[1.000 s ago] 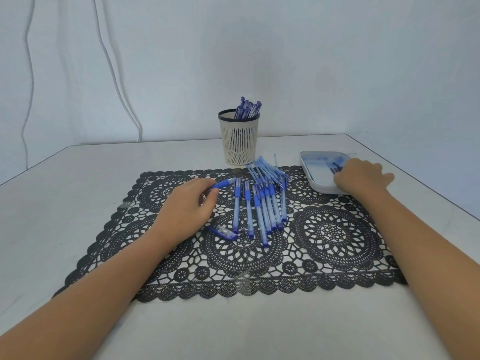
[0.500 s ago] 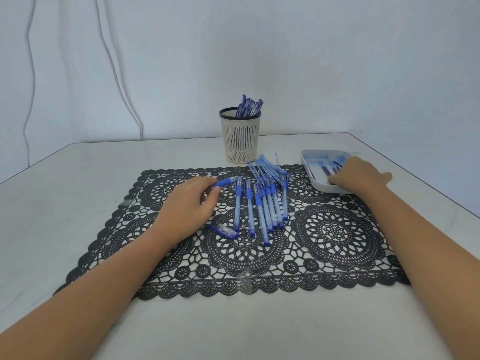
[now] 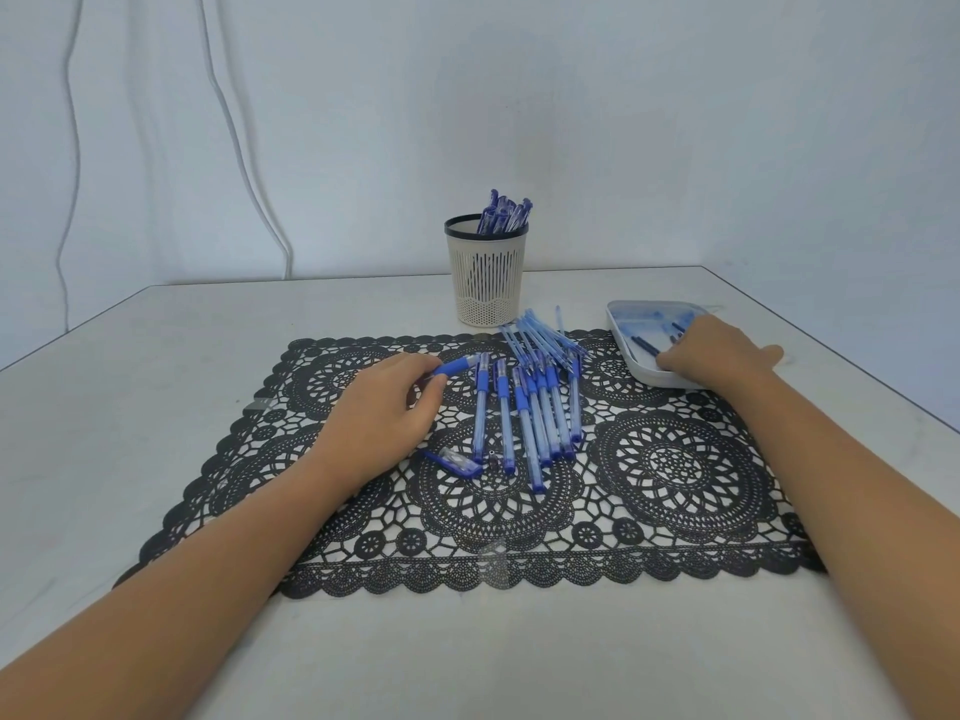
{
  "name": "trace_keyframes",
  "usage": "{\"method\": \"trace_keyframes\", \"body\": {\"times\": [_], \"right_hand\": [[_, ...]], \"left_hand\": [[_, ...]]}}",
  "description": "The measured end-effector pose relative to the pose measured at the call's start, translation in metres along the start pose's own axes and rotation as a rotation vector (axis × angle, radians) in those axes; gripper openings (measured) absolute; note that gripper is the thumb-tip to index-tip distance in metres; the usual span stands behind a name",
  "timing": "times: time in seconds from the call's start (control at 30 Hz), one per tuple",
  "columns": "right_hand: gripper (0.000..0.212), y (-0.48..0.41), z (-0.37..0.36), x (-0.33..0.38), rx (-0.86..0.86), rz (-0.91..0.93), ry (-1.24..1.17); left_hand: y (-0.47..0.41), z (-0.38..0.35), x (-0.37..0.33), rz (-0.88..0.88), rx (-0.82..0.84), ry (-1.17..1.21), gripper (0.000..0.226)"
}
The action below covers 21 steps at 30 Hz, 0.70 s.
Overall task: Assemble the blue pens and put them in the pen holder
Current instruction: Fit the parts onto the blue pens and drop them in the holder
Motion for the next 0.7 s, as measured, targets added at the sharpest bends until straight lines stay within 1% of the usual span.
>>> {"method": "trace_keyframes", "body": {"times": [0.13, 0.23, 0.3, 0.4, 0.47, 0.57, 0.7], "right_hand": [[0.015, 0.001, 0.0, 0.0, 0.015, -0.022, -0.005], [0.013, 0.004, 0.003, 0.002, -0.06, -0.054, -0.049], [0.014, 0.007, 0.007, 0.005, -0.141, -0.032, -0.161], [0.008, 0.016, 0.018, 0.019, -0.206, 0.134, -0.428], [0.015, 0.028, 0.028, 0.034, -0.176, 0.291, -0.555], [0.021, 0.05, 0.039, 0.054, -0.088, 0.449, -0.648], [0.019, 0.07, 0.041, 0.067, 0.036, 0.565, -0.708]], "left_hand": [[0.0, 0.001, 0.0, 0.0, 0.0, 0.0, 0.021], [0.0, 0.001, 0.0, 0.0, 0.001, 0.003, 0.021], [0.0, 0.001, -0.001, 0.006, -0.005, 0.009, 0.022], [0.0, 0.002, 0.0, 0.02, -0.017, 0.016, 0.023], [-0.001, 0.002, 0.001, 0.032, -0.022, 0.028, 0.023], [-0.001, 0.004, 0.001, 0.039, -0.024, 0.038, 0.023], [-0.001, 0.005, 0.0, 0.043, -0.027, 0.057, 0.022]]}}
Point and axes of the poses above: each hand's wrist, its own y-axis away from the middle knuckle, its own z-axis out of the back of the hand, x = y × z, the point moved 4 cm from there along -y, towards the middle knuckle, and after that the axes turned 11 degrees about -x, right-handed, at the moved point
